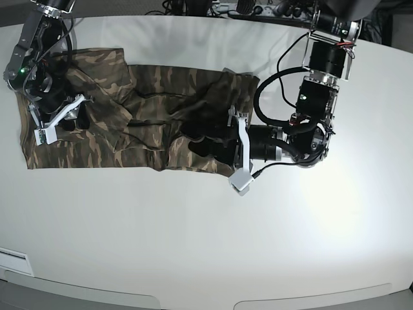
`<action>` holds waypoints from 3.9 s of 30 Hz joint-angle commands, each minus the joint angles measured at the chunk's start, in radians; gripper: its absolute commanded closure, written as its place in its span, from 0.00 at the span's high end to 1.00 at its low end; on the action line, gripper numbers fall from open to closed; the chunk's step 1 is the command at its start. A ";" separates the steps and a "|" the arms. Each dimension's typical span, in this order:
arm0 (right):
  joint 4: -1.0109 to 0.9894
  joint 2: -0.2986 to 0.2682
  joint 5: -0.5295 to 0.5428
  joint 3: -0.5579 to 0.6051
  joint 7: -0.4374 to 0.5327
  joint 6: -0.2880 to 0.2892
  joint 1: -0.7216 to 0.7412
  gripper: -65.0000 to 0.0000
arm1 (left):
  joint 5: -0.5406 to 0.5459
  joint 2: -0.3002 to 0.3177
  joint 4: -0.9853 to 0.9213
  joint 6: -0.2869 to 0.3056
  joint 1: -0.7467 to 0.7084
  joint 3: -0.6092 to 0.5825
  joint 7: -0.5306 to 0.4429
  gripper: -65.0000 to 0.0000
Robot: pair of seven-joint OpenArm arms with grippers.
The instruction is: Fold the T-shirt properly
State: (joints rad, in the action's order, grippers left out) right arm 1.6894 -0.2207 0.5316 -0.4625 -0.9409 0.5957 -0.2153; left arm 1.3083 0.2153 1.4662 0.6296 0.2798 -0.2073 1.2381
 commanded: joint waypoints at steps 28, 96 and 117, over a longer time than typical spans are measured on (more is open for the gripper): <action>0.004 -0.029 0.020 -0.003 -0.028 -0.001 0.017 0.43 | -0.145 0.003 0.015 0.069 -0.114 0.187 -0.031 0.00; -0.150 -0.045 0.528 -0.073 -0.249 0.072 0.047 0.65 | -0.540 0.278 -0.030 -0.248 -0.085 0.130 -0.124 0.00; -0.145 -0.172 0.807 -0.108 -0.389 0.102 0.061 0.63 | -0.540 0.278 -0.030 -0.233 -0.085 0.130 -0.124 0.00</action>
State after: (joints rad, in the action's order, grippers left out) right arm 1.5303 -0.3714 1.3102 -0.5613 -1.3464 0.6930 -0.1654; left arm 0.8051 0.4789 1.4353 0.4004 0.1944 -0.0784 1.0653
